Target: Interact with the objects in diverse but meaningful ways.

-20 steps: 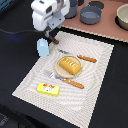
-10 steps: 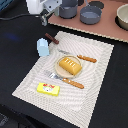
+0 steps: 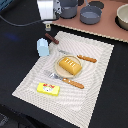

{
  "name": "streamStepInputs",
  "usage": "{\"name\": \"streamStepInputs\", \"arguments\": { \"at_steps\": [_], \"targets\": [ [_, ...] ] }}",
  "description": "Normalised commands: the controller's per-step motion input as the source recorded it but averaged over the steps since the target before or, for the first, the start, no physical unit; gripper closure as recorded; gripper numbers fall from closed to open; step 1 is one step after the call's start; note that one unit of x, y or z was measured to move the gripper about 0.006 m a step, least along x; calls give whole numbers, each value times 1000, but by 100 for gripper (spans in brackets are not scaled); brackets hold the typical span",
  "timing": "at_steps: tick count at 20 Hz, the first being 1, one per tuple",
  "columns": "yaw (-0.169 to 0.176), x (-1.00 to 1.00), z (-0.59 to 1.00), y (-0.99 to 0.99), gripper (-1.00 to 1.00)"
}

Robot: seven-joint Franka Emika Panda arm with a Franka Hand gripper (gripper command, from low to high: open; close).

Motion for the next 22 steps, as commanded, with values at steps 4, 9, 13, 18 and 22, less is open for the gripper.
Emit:
{"name": "streamStepInputs", "arguments": {
  "at_steps": [4,9,13,18,22],
  "targets": [
    [0,323,86,-351,-100],
    [0,144,-112,-106,-100],
    [0,39,-264,-127,-100],
    [0,10,-247,-210,-100],
    [0,43,-176,-313,-100]
  ]
}}
